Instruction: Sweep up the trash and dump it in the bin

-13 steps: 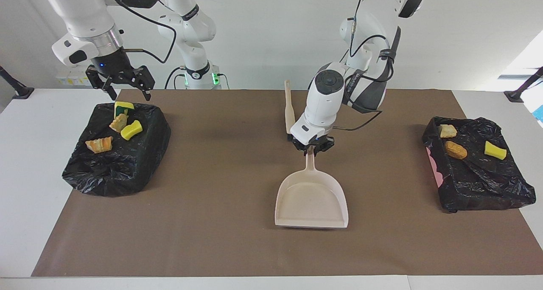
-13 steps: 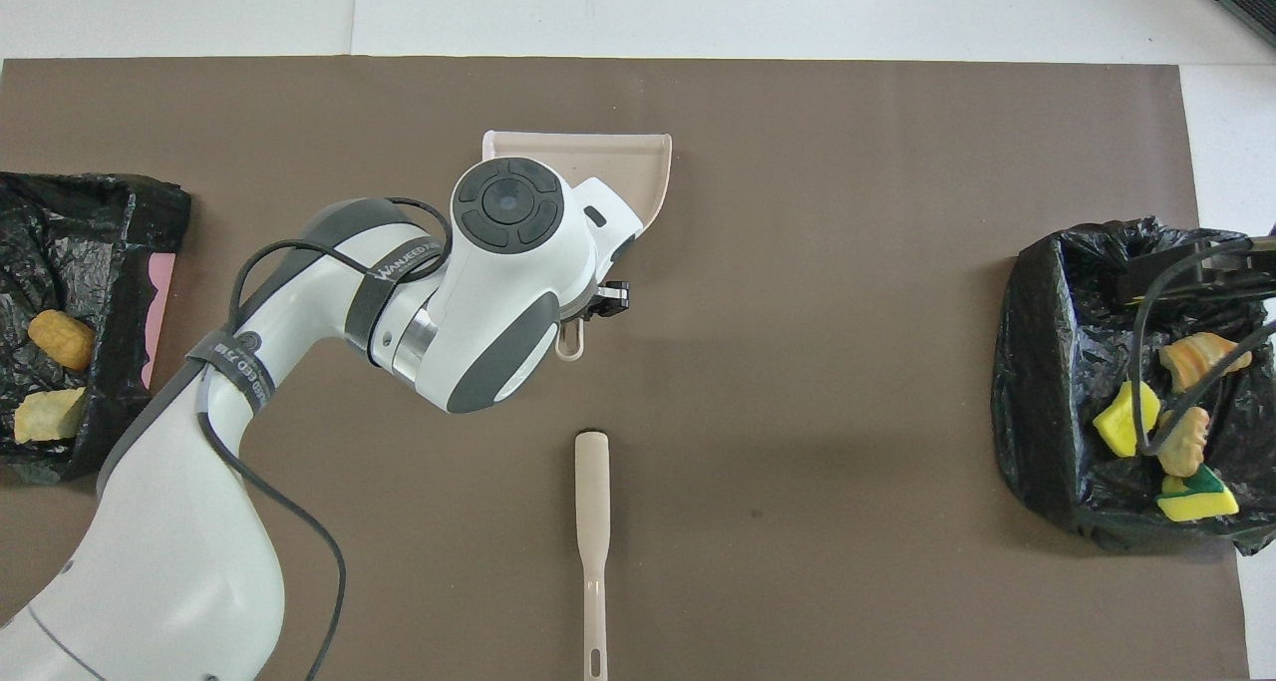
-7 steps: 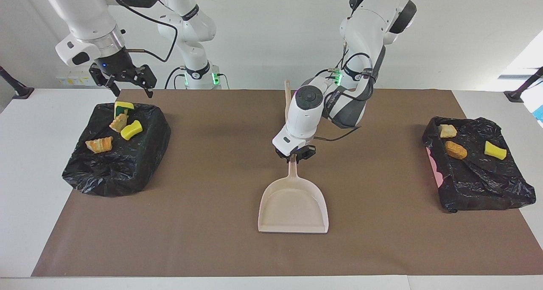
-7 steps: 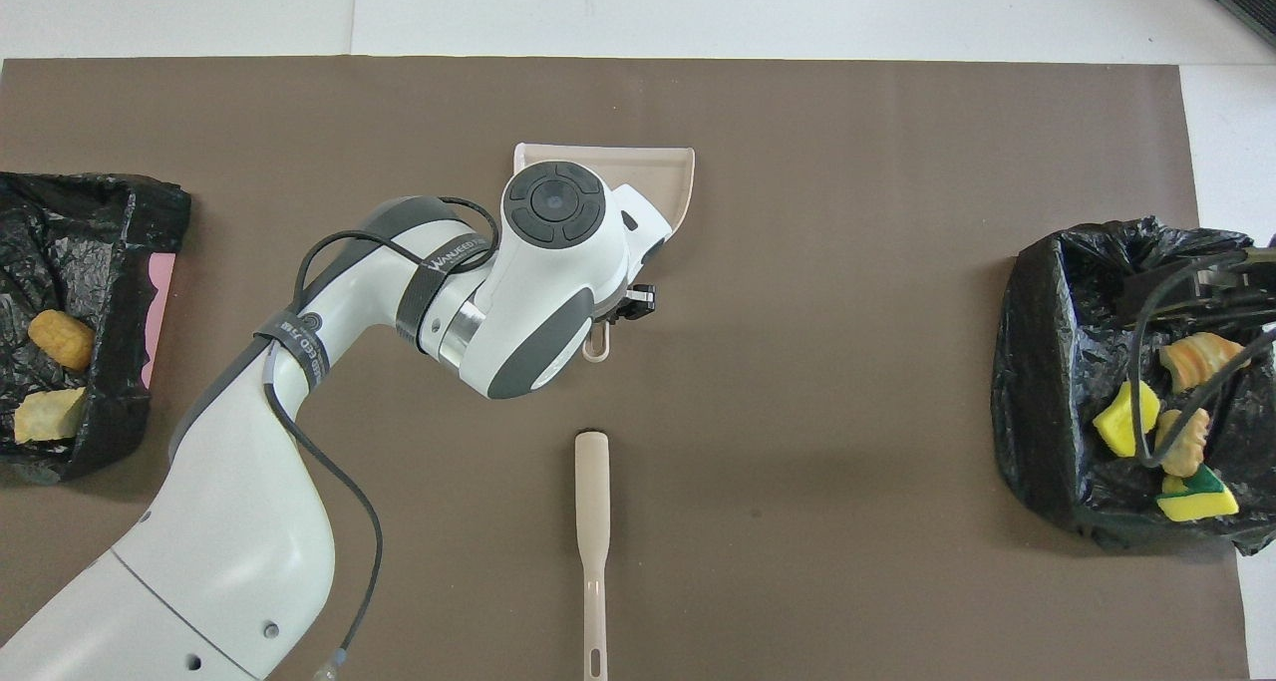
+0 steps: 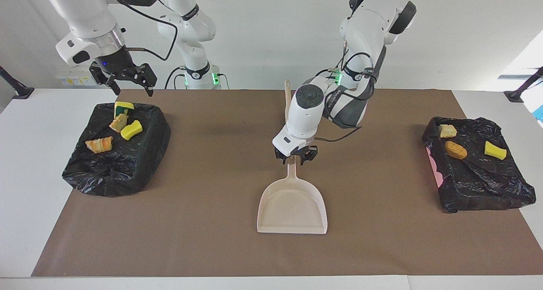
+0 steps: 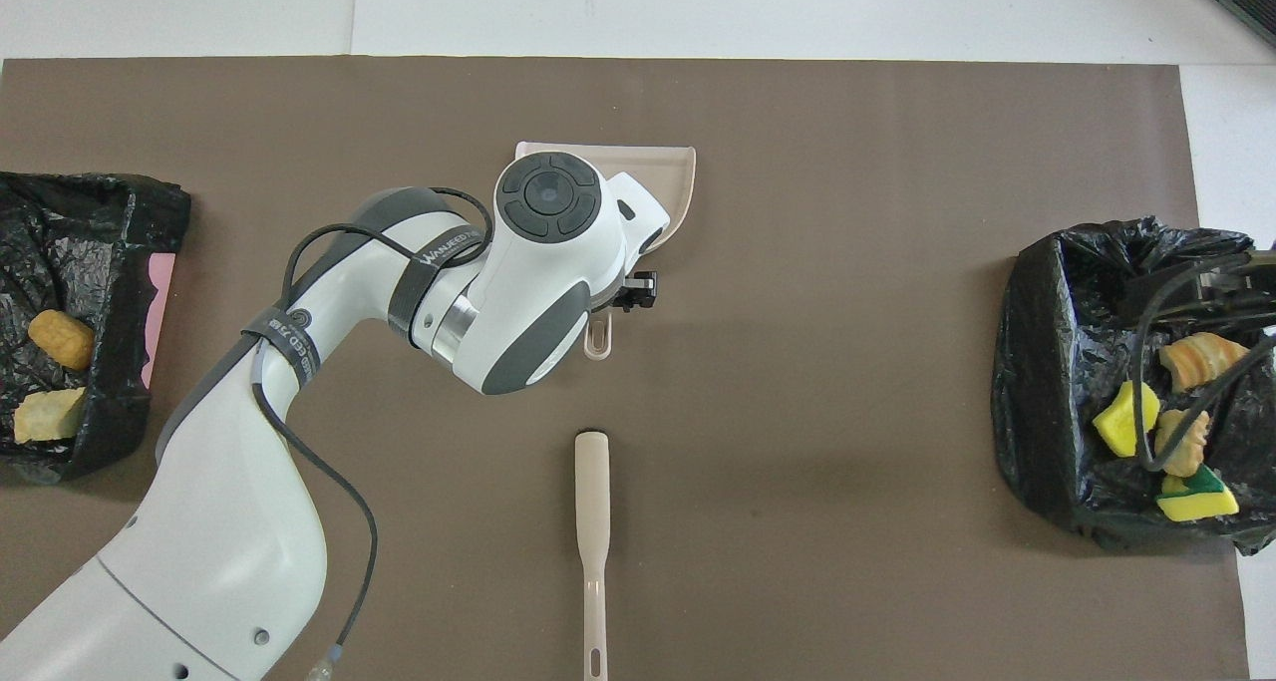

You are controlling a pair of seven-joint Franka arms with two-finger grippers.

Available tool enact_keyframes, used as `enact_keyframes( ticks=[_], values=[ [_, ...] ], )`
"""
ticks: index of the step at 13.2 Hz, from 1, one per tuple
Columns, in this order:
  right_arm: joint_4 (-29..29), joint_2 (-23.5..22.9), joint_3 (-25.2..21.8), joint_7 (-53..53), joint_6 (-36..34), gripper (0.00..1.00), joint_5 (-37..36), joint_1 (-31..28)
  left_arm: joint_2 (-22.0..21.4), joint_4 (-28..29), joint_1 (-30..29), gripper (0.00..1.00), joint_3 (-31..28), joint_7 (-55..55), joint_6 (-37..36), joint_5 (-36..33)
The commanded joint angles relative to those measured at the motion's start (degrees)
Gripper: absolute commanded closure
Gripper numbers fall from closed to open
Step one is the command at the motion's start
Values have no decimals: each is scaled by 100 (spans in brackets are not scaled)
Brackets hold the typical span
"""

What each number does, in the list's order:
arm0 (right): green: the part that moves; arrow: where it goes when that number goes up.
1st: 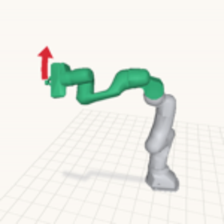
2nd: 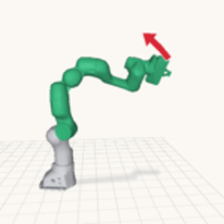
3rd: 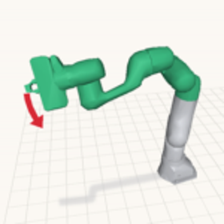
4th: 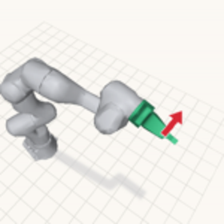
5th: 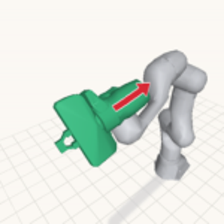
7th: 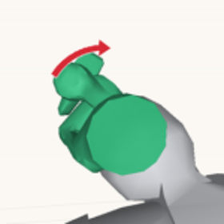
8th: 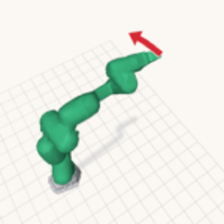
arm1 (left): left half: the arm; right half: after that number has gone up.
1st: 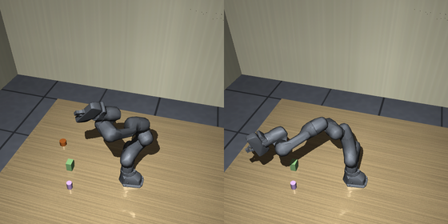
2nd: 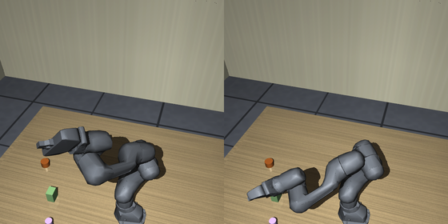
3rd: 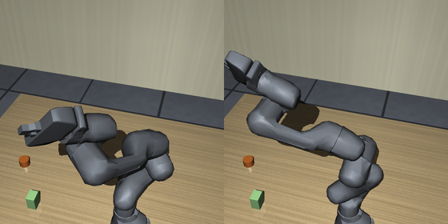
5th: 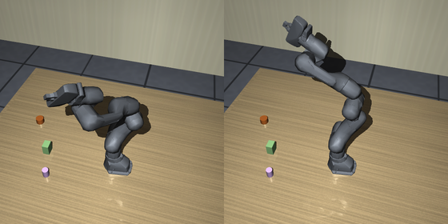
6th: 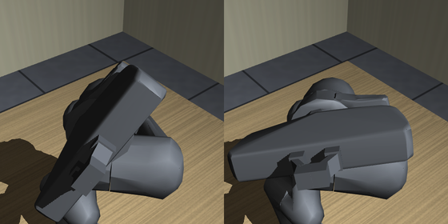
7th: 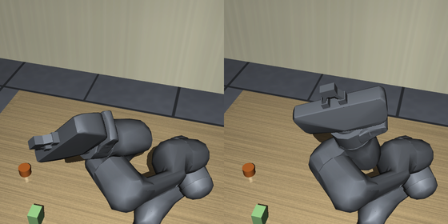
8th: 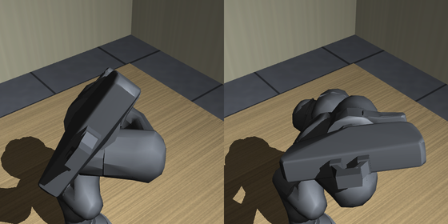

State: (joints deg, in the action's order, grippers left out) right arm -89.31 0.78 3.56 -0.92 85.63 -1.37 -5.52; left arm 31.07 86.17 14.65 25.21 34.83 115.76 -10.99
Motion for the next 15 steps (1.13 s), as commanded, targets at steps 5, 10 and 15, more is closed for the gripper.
enact_keyframes(
  ticks=[5, 10, 15],
  values=[
    [19, 37, 48, -110, -91, 0, 14, -20, -2014, 1252, 29, 0, -928, -1106, -588, 0],
    [19, 37, 57, -119, -38, 0, 5, -2, -3307, 1499, -217, 0, -1790, -2742, -1510, 738],
    [-8, 45, 57, -110, -29, 0, 14, -2, -3793, 755, -278, 0, -2608, -3736, -2538, 870]
  ],
)
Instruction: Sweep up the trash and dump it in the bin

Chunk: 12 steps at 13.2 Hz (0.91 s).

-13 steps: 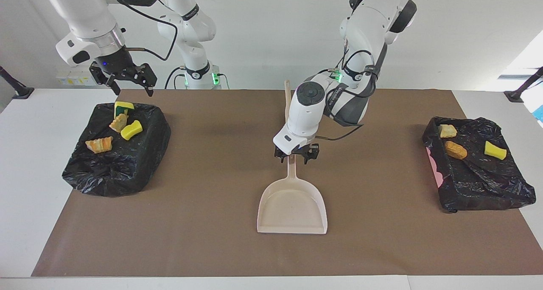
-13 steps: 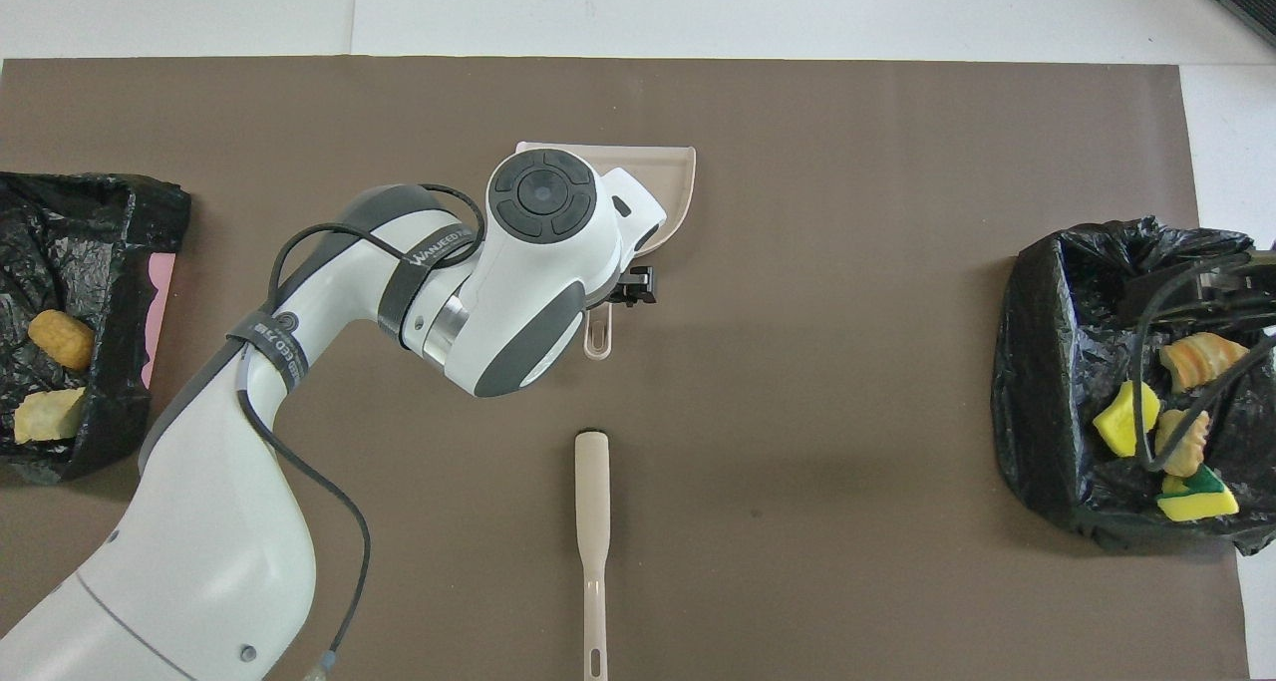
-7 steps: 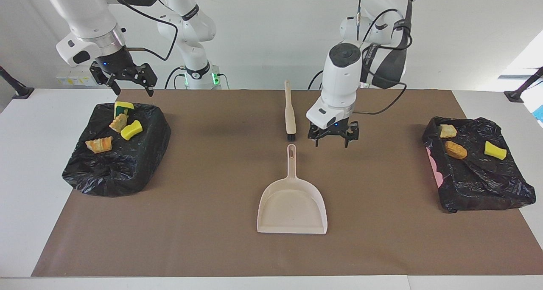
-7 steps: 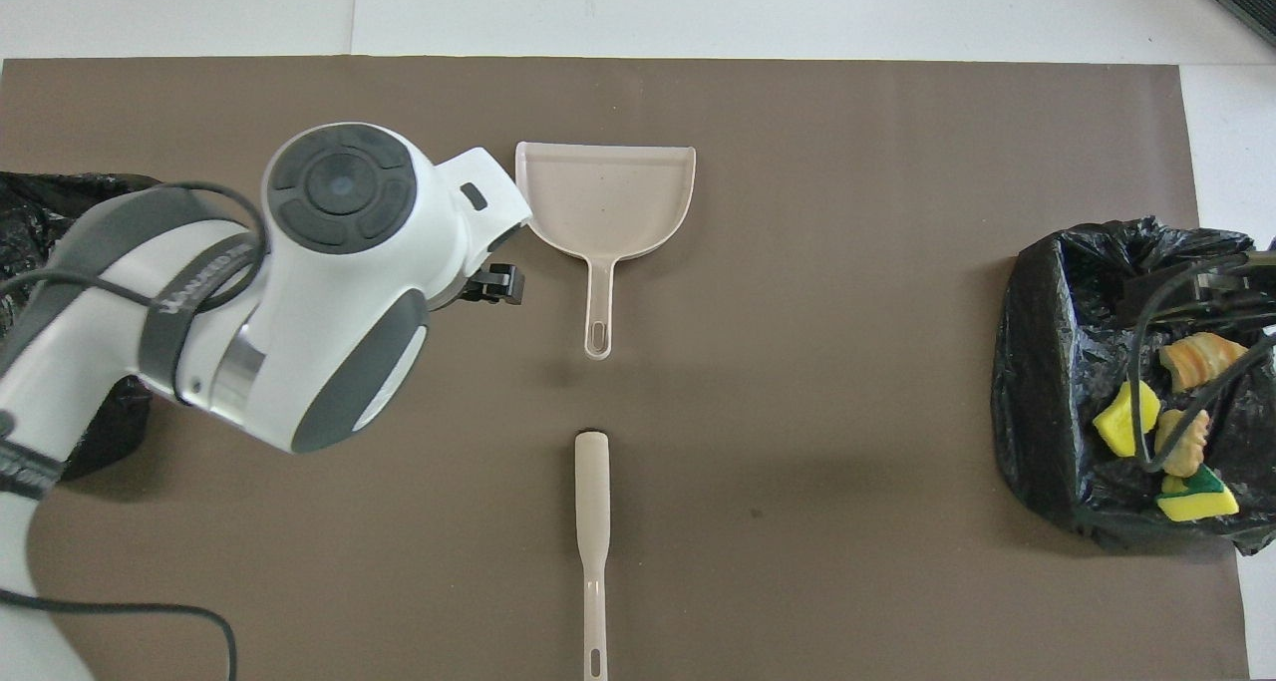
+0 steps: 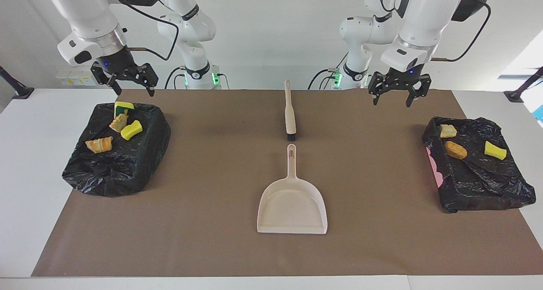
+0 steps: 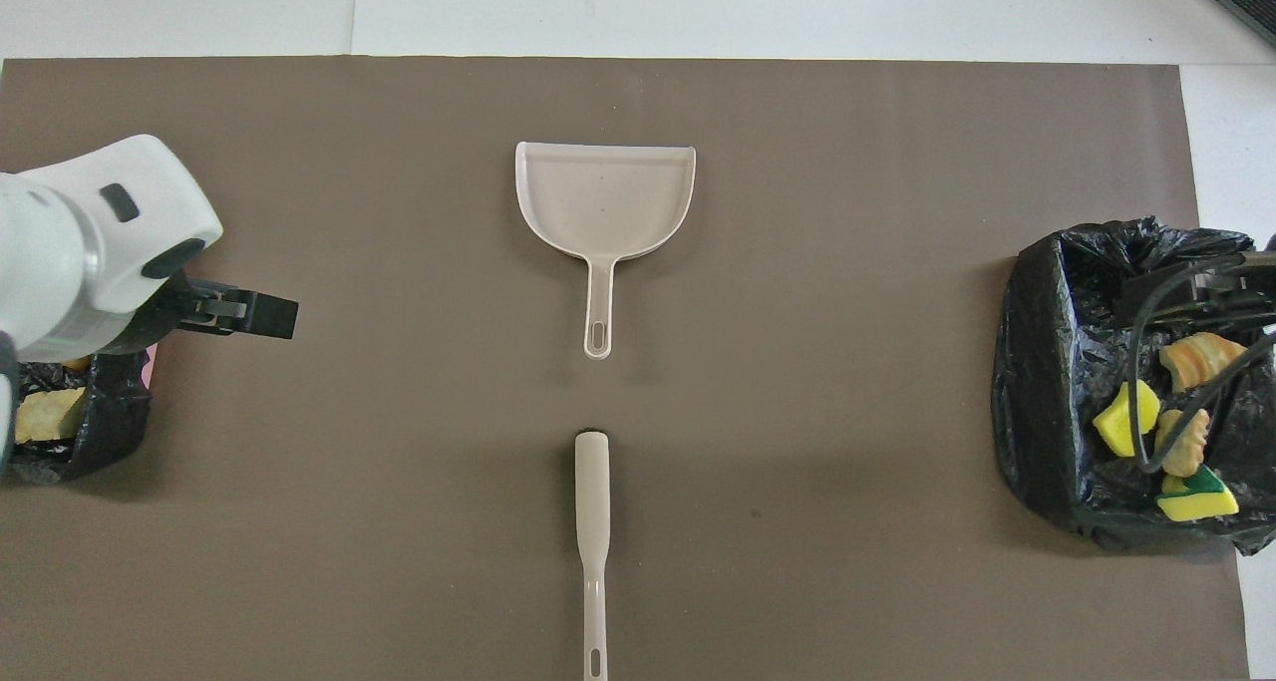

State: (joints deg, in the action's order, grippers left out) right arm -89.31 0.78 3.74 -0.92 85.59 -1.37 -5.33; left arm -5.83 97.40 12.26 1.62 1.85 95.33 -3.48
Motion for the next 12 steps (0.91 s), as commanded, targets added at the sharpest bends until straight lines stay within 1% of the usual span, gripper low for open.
enact_keyframes(
  ticks=[1, 3, 6, 9, 12],
  values=[
    [-8, 45, 39, -119, -34, 0, 14, -21, -67, -571, -161, 0, -259, -605, -707, 129],
    [-16, 54, 39, -110, -60, 0, 14, -12, 3, -749, -390, 0, -224, -642, -866, 277],
    [-17, 63, 39, -110, -86, 0, 14, -12, 468, -1520, -750, 0, -14, -738, -1402, 313],
    [-8, 54, 39, -110, -52, 0, 14, -12, 496, -1575, -830, 0, 5, -738, -1447, 340],
    [1, 54, 39, -110, -51, 0, 5, -21, 347, -1470, -1041, 0, 276, -677, -1333, 392]
  ],
)
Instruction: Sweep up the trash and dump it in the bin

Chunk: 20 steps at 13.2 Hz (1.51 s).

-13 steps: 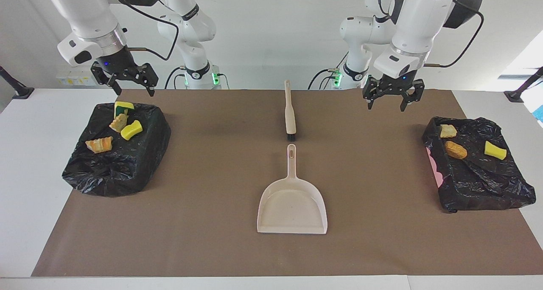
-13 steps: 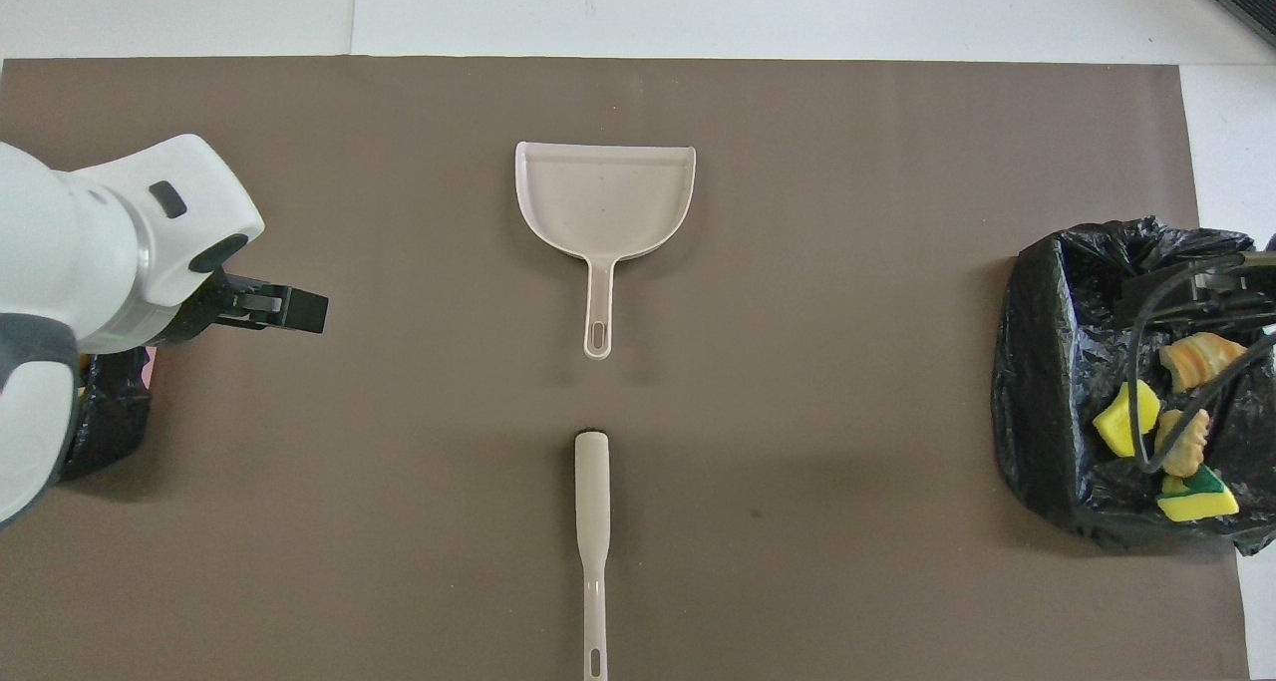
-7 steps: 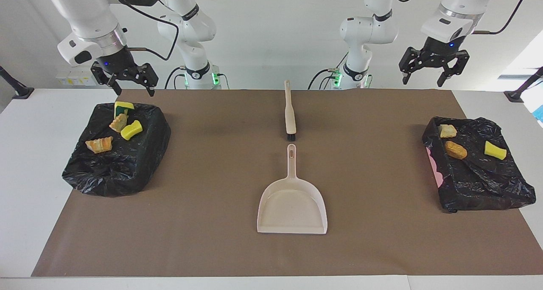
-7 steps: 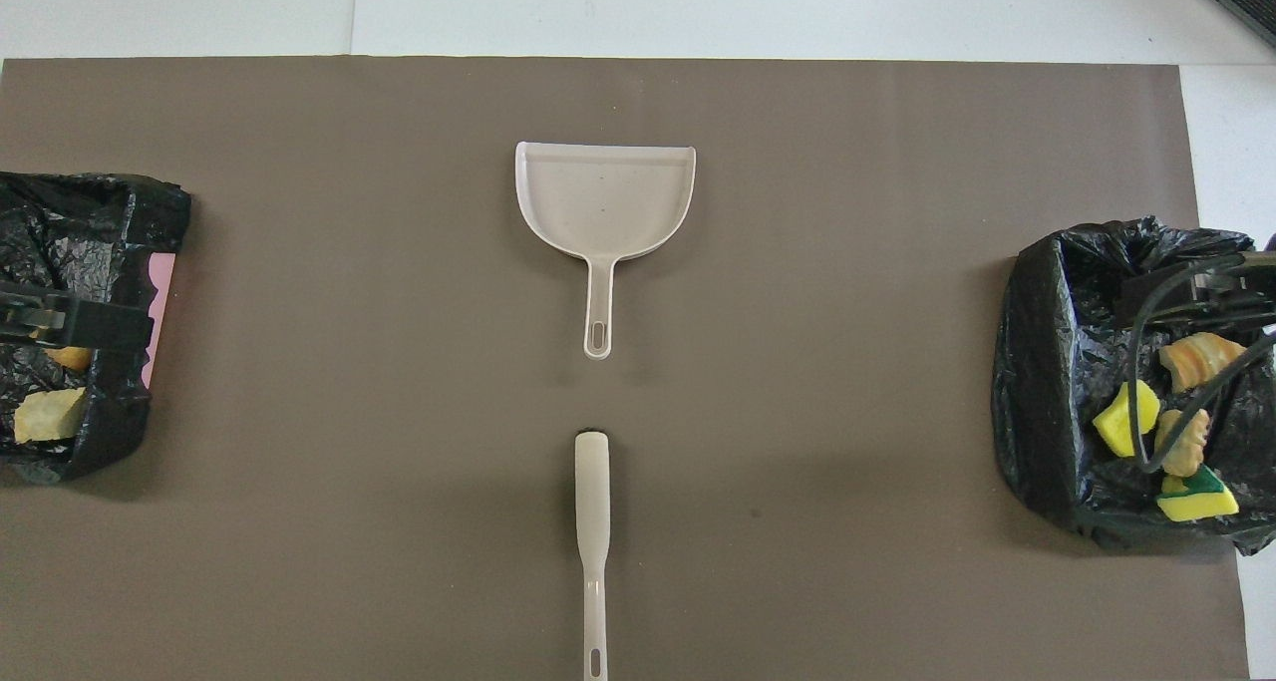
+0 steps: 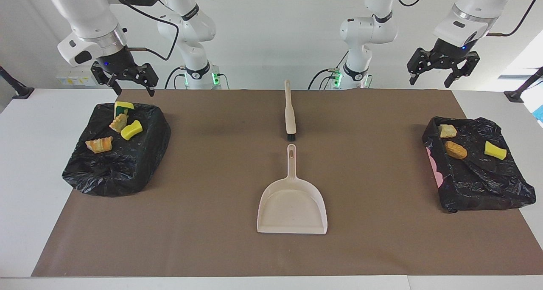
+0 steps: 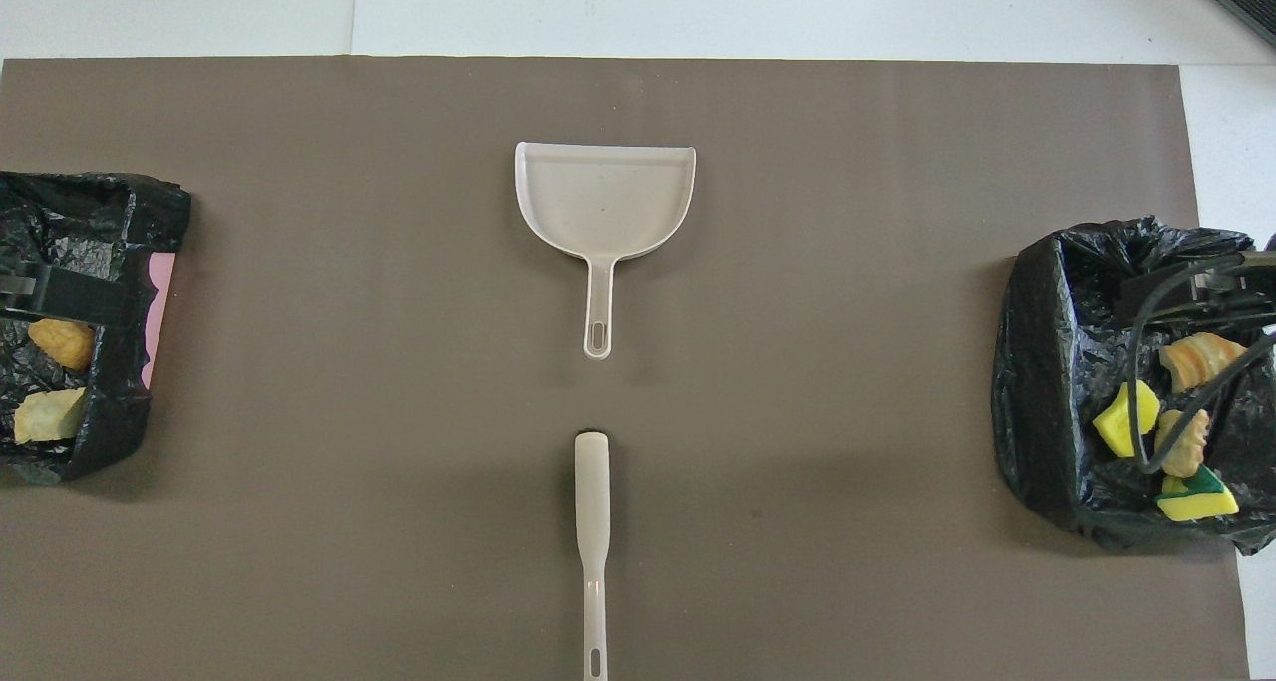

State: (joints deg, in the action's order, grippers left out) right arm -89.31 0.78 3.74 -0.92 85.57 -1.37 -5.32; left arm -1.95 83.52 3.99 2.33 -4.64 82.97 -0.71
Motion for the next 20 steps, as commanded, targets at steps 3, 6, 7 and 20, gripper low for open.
enact_keyframes(
  ticks=[3, 6, 7, 20],
  values=[
    [1, 54, 39, -119, -32, 0, 5, -21, -130, 59, -214, 0, 207, -10, -88, 115],
    [1, 54, 39, -110, -32, 0, 5, -21, -139, 59, -206, 0, 207, -1, -88, 115],
    [1, 54, 39, -110, -32, 0, 5, -21, -139, 59, -206, 0, 207, -1, -88, 115],
    [-17, 54, 30, -101, -49, 0, -4, -21, -218, 200, -214, 0, 198, 33, -88, 185]
  ],
)
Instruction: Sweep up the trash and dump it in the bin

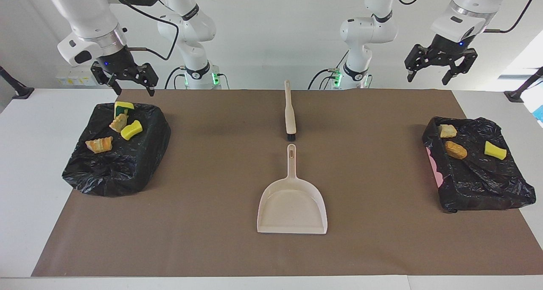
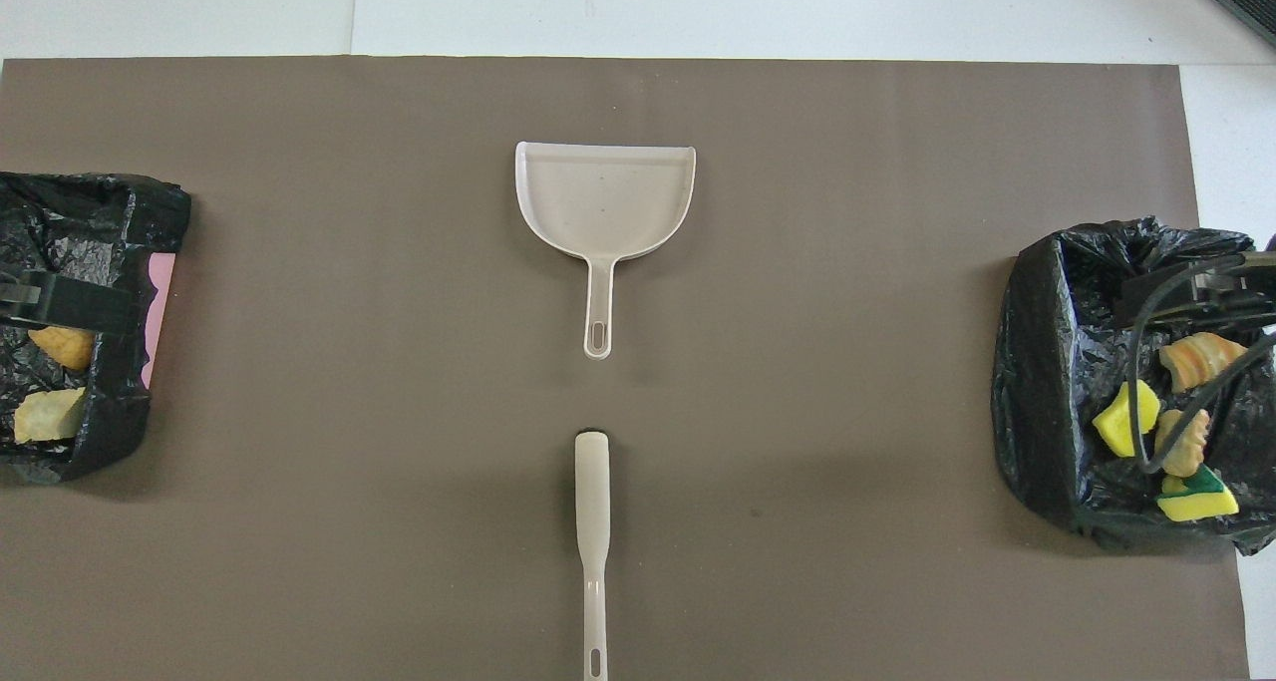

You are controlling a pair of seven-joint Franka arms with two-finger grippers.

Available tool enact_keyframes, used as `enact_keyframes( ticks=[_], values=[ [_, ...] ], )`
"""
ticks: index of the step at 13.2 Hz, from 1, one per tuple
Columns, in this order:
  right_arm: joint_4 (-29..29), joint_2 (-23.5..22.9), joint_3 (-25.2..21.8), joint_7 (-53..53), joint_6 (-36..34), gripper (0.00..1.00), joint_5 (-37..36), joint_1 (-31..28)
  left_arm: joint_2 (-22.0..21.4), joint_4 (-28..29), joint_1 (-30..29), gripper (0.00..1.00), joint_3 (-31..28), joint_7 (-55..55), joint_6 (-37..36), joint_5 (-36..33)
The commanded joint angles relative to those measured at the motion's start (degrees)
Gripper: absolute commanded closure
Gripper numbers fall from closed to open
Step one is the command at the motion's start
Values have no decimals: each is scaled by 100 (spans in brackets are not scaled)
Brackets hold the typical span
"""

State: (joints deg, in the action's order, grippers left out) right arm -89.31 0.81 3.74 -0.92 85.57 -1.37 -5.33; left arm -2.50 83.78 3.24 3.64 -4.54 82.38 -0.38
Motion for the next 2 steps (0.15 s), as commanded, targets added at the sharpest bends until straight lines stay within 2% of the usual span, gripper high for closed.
enact_keyframes(
  ticks=[1, 2],
  values=[
    [-17, 51, 30, -101, -49, 0, -4, -21, -163, 174, -140, 0, 58, 59, -20, 204],
    [-17, 59, 30, -101, -58, 0, -4, -12, -163, 183, -140, 0, 40, 59, -2, 222]
  ],
)
